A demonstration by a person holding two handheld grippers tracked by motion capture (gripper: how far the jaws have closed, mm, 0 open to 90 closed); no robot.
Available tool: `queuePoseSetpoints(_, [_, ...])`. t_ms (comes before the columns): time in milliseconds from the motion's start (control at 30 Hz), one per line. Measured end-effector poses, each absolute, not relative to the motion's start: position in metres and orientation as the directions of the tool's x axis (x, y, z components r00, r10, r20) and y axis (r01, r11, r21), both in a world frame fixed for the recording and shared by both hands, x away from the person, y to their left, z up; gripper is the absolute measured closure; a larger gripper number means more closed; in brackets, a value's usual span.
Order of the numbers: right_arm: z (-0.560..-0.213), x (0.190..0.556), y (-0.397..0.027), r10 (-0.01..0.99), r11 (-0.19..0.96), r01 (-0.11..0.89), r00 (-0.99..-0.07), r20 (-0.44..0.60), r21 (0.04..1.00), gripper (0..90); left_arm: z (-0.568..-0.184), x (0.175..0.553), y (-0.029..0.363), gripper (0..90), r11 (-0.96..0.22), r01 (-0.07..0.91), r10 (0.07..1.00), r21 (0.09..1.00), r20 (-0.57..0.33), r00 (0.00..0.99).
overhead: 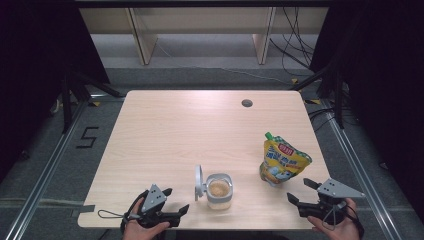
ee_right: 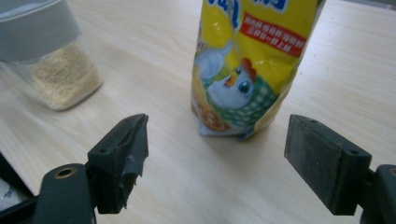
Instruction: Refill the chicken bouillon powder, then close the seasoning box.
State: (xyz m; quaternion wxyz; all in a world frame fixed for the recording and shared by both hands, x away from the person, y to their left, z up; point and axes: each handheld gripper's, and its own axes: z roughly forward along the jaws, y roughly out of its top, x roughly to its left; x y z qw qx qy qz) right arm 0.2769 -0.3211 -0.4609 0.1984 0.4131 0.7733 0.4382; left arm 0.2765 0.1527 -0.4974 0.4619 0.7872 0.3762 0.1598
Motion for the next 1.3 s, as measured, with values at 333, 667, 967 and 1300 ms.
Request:
queuePoseSetpoints(333, [-0.464,0.269,-0.319,0.789,0.310,0.450,-0.613,0.038,0.838,22.0,-0.497,0.277,0.152,23.8,-0.270,0.452,0.737,0.850,-0.120,0.665])
queuePoseSetpoints(667, [-0.462,0.264,-0.317,0.808,0.301,0.472,-0.588,0.042,0.829,23.8,-0.480,0.274,0.154,77.4,-0.246,0.400,0.722,0.883,-0.108,0.683])
queuePoseSetpoints(967, [-0.463,0.266,-0.320,0.797,0.316,0.443,-0.604,0.019,0.839,24.8,-0.465,0.278,0.146,89.2,-0.237,0.382,0.688,0.893,-0.123,0.715])
queuePoseSetpoints(1300, [-0.464,0.263,-0.319,0.805,0.292,0.465,-0.591,0.047,0.836,25.0,-0.446,0.284,0.138,89.2,-0.258,0.340,0.677,0.904,-0.082,0.731])
